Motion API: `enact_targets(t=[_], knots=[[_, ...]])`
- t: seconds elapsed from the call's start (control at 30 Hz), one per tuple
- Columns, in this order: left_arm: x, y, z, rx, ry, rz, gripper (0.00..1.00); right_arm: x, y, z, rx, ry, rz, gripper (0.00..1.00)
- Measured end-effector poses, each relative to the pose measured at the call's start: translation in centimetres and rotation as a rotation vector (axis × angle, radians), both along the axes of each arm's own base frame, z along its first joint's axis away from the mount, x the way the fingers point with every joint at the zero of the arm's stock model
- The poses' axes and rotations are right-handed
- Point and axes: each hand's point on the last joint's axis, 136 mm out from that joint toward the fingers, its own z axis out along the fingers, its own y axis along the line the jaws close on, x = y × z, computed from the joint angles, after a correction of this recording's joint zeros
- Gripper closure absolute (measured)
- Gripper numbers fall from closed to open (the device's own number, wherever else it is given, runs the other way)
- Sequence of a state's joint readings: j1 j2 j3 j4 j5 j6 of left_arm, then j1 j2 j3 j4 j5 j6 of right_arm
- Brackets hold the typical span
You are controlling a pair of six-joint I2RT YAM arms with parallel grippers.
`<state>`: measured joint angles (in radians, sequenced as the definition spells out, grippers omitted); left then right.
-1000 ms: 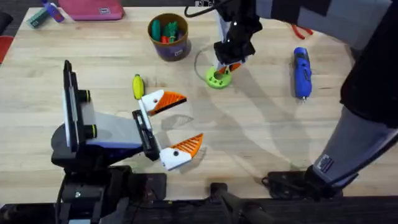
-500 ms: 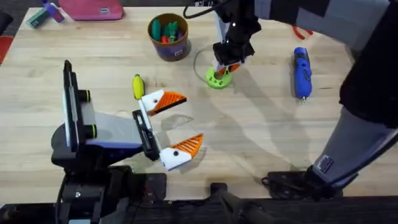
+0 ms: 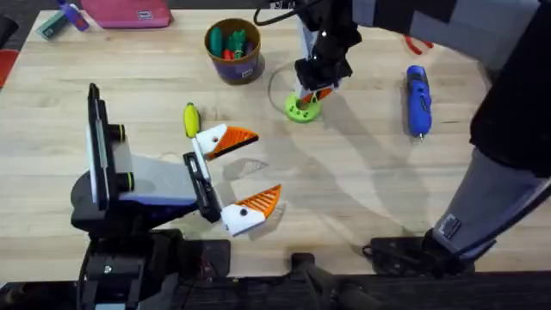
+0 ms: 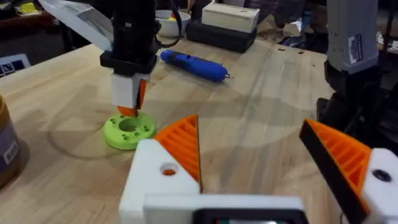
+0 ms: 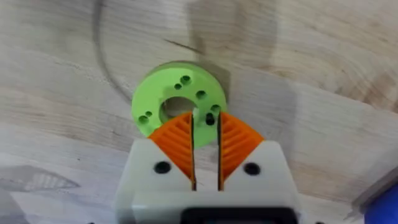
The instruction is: Pick up the gripper from the table and insert it into the empty holder that is missing its gripper. Then pick up a screw, insert it into the mounting hole, and use the screwdriver to tighten it. Finally, clean up the table by picking up the vegetable and placing it into the bucket.
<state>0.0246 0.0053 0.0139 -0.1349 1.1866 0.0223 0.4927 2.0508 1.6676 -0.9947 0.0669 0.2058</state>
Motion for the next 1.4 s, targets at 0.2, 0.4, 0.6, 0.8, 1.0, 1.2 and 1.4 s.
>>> enact_targets(t=[0.2, 0.4, 0.6, 0.8, 1.0, 1.2, 1.4], knots=[[0.0, 0.0, 0.0, 0.000, 0.000, 0.000, 0.015, 0.0, 0.0, -0.1, -0.001, 0.001, 0.001, 0.813], [0.0, 0.0, 0.0, 0.000, 0.000, 0.000, 0.015, -0.1, 0.0, -0.8, -0.010, 0.018, 0.001, 0.820], [0.0, 0.0, 0.0, 0.000, 0.000, 0.000, 0.014, 0.0, -0.1, -0.9, -0.017, 0.015, 0.001, 0.859], [0.0, 0.0, 0.0, 0.000, 0.000, 0.000, 0.014, 0.1, -0.3, -0.9, -0.029, 0.007, -0.004, 0.993], [0.0, 0.0, 0.0, 0.000, 0.000, 0.000, 0.016, 0.1, -0.3, -0.9, -0.030, 0.007, -0.004, 0.994], [0.0, 0.0, 0.0, 0.000, 0.000, 0.000, 0.016, -0.3, -0.5, -0.5, -0.035, 0.013, -0.002, 0.995], [0.0, 0.0, 0.0, 0.000, 0.000, 0.000, 0.015, -1.8, -1.3, 4.8, -0.026, -0.005, -0.002, 0.995]])
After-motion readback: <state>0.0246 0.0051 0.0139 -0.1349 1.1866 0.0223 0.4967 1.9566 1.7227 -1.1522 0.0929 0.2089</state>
